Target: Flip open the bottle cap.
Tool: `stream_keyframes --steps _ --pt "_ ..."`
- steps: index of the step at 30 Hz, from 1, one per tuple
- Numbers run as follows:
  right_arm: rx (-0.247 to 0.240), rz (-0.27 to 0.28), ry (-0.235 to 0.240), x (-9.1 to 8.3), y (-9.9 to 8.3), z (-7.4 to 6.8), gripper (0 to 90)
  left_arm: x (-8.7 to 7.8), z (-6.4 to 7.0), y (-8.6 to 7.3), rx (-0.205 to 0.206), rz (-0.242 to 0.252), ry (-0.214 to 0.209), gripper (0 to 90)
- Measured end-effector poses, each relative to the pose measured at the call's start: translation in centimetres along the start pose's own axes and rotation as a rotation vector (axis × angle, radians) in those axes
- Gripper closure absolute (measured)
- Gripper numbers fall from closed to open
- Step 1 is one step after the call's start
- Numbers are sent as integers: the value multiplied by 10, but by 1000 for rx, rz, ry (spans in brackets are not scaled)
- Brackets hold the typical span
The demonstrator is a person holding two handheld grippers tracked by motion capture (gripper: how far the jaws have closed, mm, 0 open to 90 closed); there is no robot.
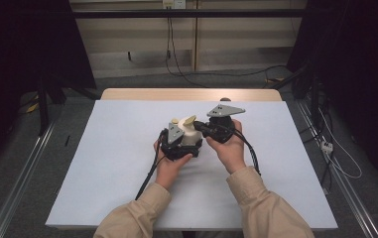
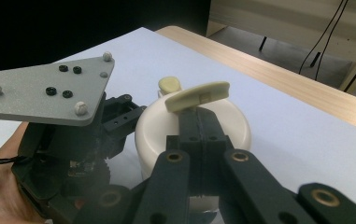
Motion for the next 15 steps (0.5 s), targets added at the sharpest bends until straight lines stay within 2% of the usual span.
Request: stream_keyframes --steps 15 --pt "1 3 -2 2 1 0 900 0 0 0 2 0 1 47"
Point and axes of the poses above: each handheld gripper's, and its own axes: x roughly forward along the jaws, y roughly out of its top, z roughly to its right, the point moved 2 cm from there along x, roughly forward along the jaws, and after that the axes turned 10 degrees about -x, right-handed, at the moved point
